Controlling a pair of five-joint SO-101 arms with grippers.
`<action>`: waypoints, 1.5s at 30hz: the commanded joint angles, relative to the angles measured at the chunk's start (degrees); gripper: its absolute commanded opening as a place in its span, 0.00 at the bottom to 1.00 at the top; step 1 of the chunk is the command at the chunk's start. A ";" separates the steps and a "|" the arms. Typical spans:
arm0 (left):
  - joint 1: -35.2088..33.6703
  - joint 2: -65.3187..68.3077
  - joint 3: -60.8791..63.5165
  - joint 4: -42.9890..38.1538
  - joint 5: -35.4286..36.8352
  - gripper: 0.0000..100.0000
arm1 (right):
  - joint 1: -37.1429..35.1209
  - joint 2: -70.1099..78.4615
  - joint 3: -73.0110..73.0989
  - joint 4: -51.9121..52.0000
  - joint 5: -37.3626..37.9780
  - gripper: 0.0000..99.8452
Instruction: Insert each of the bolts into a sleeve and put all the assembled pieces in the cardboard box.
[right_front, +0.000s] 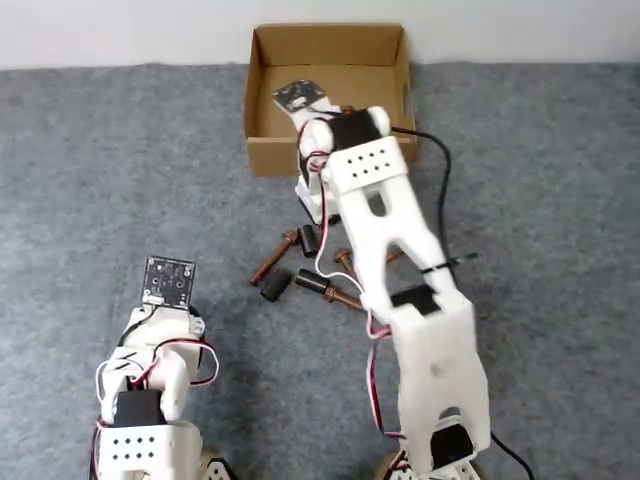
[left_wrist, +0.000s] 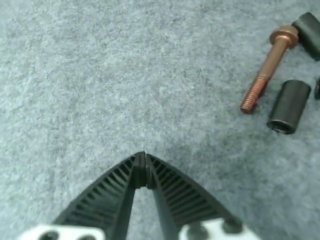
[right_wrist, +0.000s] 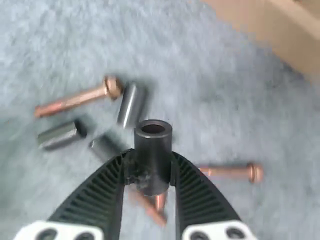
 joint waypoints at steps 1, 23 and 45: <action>0.26 -0.09 -4.09 3.69 -0.53 0.00 | -0.13 -15.08 10.11 2.51 -1.85 0.01; 15.30 42.90 -46.55 19.87 -3.96 0.00 | 11.74 -60.00 56.62 1.80 -0.79 0.01; 21.19 115.16 -119.69 49.76 -14.24 0.10 | 31.78 -77.67 72.79 -1.27 4.31 0.01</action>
